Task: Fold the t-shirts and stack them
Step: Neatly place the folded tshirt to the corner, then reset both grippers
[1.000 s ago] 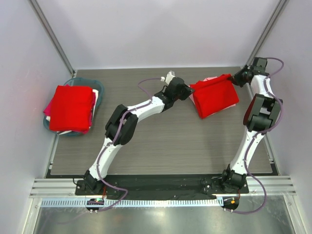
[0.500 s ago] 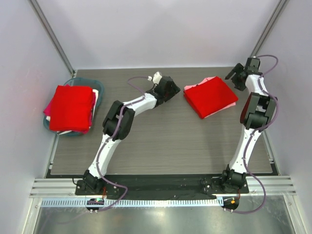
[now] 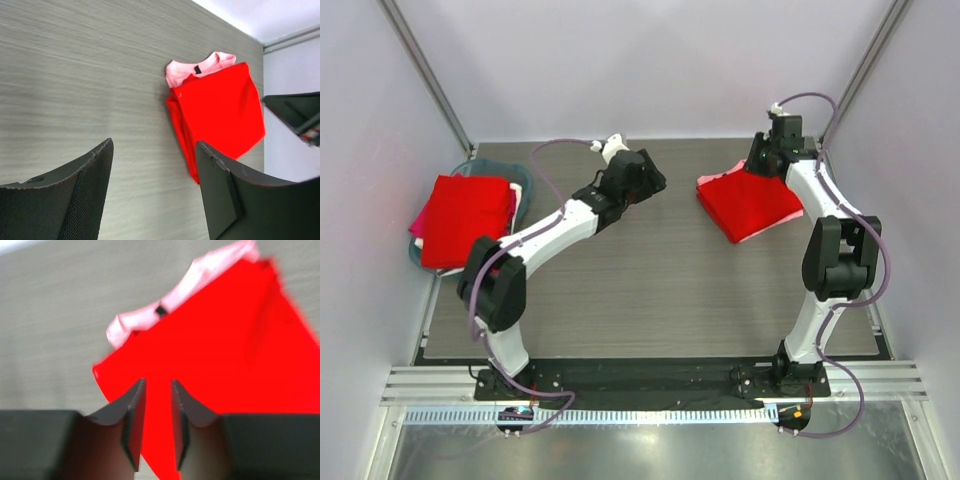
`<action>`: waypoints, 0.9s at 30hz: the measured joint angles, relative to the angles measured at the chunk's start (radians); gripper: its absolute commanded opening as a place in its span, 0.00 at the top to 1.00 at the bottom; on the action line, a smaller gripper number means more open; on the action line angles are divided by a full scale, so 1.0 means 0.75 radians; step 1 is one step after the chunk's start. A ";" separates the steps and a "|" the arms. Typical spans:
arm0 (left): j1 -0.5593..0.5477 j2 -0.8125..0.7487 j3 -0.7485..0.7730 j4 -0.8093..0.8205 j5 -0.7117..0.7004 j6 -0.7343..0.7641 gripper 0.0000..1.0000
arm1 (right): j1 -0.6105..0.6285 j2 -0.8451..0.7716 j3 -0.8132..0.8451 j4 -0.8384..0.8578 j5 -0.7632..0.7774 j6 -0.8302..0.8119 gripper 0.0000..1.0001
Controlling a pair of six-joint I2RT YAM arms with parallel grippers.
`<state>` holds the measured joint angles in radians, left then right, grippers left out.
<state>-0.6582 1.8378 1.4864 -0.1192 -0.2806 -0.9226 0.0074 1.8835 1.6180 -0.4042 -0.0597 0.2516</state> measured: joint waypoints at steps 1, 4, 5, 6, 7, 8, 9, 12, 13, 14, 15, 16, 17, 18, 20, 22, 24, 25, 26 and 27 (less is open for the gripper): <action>0.001 -0.046 -0.038 -0.013 0.000 0.012 0.33 | 0.019 0.000 -0.028 -0.001 -0.021 -0.011 0.79; 0.007 -0.156 -0.149 -0.046 0.001 0.025 0.33 | 0.061 0.000 -0.100 -0.027 -0.066 -0.042 0.94; 0.008 -0.186 -0.184 -0.052 0.002 0.027 0.33 | 0.081 0.000 -0.114 -0.037 -0.074 -0.054 0.94; 0.008 -0.215 -0.214 -0.069 0.003 0.030 0.33 | 0.109 0.000 -0.125 -0.047 -0.080 -0.063 0.94; 0.009 -0.242 -0.243 -0.087 0.004 0.032 0.33 | 0.134 0.000 -0.130 -0.057 -0.085 -0.074 0.95; 0.010 -0.259 -0.260 -0.096 0.005 0.035 0.34 | 0.155 0.000 -0.130 -0.064 -0.085 -0.083 0.95; 0.011 -0.279 -0.281 -0.108 0.005 0.040 0.34 | 0.174 0.000 -0.130 -0.064 -0.088 -0.090 0.95; 0.011 -0.314 -0.317 -0.134 0.004 0.055 0.34 | 0.214 0.003 -0.129 -0.064 -0.097 -0.104 0.96; 0.011 -0.319 -0.323 -0.140 0.004 0.058 0.34 | 0.215 0.006 -0.128 -0.065 -0.097 -0.107 0.96; 0.011 -0.324 -0.329 -0.145 0.003 0.061 0.34 | 0.214 0.014 -0.121 -0.069 -0.095 -0.108 0.96; 0.011 -0.328 -0.334 -0.153 0.003 0.063 0.34 | 0.211 0.025 -0.111 -0.074 -0.092 -0.108 0.97; 0.011 -0.329 -0.336 -0.162 0.002 0.065 0.34 | 0.205 0.049 -0.092 -0.082 -0.093 -0.107 0.97; 0.011 -0.330 -0.338 -0.173 0.000 0.067 0.34 | 0.204 0.067 -0.076 -0.086 -0.094 -0.108 0.97; 0.011 -0.332 -0.340 -0.179 -0.001 0.068 0.34 | 0.204 0.090 -0.057 -0.095 -0.098 -0.110 0.97; 0.011 -0.343 -0.353 -0.190 -0.002 0.073 0.34 | 0.207 0.127 -0.040 -0.108 -0.099 -0.120 0.97; 0.011 -0.361 -0.365 -0.205 -0.008 0.081 0.34 | 0.220 0.147 -0.036 -0.129 -0.097 -0.139 0.97; 0.011 -0.379 -0.367 -0.218 -0.011 0.089 0.34 | 0.254 0.169 -0.028 -0.152 -0.095 -0.166 0.97; 0.011 -0.386 -0.367 -0.218 -0.011 0.090 0.34 | 0.275 0.177 -0.024 -0.162 -0.082 -0.179 0.97; 0.011 -0.390 -0.367 -0.219 -0.011 0.091 0.34 | 0.296 0.184 -0.021 -0.169 -0.066 -0.191 0.97; 0.011 -0.392 -0.367 -0.219 -0.011 0.091 0.34 | 0.319 0.191 -0.016 -0.180 -0.050 -0.200 0.97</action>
<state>-0.6502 1.5436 1.2110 -0.2832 -0.2886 -0.8543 0.2466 2.0266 1.6062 -0.5388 -0.0971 0.1013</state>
